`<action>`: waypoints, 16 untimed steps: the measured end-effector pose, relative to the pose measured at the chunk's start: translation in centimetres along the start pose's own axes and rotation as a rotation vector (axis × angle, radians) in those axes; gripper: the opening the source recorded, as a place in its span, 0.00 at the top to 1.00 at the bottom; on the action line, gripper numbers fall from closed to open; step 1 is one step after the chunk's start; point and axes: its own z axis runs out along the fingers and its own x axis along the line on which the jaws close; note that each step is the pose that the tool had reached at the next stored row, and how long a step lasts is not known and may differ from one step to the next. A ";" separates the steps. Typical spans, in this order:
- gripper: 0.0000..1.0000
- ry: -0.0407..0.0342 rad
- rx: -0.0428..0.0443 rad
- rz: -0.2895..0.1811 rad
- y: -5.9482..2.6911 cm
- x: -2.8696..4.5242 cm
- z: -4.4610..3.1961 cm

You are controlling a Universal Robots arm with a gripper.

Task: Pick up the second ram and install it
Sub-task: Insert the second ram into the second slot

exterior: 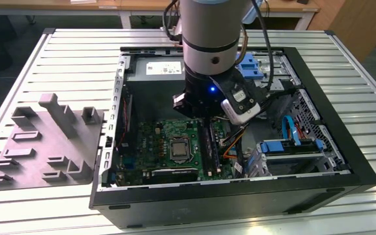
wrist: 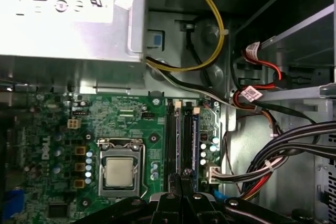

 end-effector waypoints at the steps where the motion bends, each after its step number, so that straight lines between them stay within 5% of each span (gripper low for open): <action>1: 0.88 0.0000 0.0000 0.000 -0.01 -0.16 0.08; 16: 0.88 -0.0006 0.0009 0.011 -0.86 -0.38 1.53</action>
